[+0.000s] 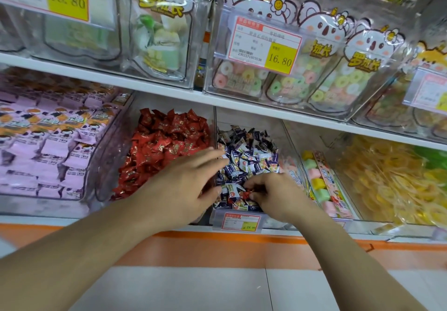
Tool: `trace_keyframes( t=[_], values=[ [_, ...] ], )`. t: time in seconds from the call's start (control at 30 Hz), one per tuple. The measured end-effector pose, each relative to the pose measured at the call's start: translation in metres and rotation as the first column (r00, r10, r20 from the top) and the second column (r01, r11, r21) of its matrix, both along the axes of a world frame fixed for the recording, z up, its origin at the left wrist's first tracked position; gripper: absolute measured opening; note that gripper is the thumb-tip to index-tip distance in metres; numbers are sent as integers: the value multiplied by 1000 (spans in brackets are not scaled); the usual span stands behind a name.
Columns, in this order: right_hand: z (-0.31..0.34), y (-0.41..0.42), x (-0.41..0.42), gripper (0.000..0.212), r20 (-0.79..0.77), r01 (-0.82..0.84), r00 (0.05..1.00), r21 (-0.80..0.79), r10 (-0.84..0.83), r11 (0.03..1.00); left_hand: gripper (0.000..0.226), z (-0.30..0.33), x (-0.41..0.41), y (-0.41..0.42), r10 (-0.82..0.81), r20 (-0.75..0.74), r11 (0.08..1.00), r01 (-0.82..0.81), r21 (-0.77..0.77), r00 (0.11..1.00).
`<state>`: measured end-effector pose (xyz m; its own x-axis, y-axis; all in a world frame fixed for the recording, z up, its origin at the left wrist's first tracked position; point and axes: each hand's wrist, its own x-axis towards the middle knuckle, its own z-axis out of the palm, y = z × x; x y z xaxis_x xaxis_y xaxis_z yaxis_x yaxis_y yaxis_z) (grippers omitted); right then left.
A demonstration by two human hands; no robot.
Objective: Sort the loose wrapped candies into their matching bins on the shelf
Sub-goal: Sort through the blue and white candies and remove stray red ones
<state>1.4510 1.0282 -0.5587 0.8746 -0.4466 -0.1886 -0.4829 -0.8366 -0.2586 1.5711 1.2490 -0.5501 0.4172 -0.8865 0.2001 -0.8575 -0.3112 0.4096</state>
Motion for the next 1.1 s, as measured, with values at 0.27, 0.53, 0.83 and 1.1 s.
trace_keyframes(
  t=[0.27, 0.53, 0.83, 1.1],
  values=[
    [-7, -4, 7, 31, 16, 40, 999, 31, -41, 999, 61, -8, -1, -1, -22, -40, 1000, 21, -13, 999],
    [5, -4, -3, 33, 244, 78, 963, 156, -115, 985, 57, -10, 0, -4, -14, -85, 999, 11, -43, 996],
    [55, 36, 2, 9, 532, -105, 801, 575, -273, 812, 44, 9, -8, -1, 46, -262, 955, -120, -272, 964],
    [56, 52, 10, 10, 542, -207, 807, 631, -234, 748, 10, 26, 4, 13, 126, -420, 881, -297, -370, 899]
  ],
)
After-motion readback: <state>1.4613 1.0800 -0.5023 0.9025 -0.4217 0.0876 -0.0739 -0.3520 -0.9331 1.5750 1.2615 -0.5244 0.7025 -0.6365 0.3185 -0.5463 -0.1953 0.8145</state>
